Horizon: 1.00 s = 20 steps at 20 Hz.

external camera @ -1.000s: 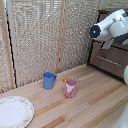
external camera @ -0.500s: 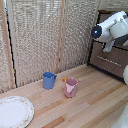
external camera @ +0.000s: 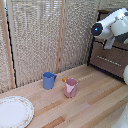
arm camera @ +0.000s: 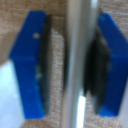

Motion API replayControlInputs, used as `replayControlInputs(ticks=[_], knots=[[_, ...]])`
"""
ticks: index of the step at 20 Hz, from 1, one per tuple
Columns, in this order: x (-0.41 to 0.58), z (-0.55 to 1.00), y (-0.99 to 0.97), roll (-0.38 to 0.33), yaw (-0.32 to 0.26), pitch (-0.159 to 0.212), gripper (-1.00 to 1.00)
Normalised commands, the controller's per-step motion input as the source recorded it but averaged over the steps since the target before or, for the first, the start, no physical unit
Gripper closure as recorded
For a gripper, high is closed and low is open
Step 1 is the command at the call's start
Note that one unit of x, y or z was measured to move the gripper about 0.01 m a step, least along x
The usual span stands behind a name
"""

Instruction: Kindly get your arm to the topmost drawer handle. Get a good grip on it, then softly pull to open it.

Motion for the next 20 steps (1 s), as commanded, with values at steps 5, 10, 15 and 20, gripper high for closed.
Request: replayControlInputs(ticks=[5, 10, 15, 20], knots=[[0.365, -0.36, 0.94, 0.001, -0.034, 0.032, 1.00], [0.268, -0.31, 0.96, 0.009, -0.037, 0.088, 1.00], [0.098, -0.20, 0.99, -0.008, -0.013, 0.136, 1.00], [-0.001, -0.10, 1.00, -0.038, 0.000, 0.050, 1.00]])
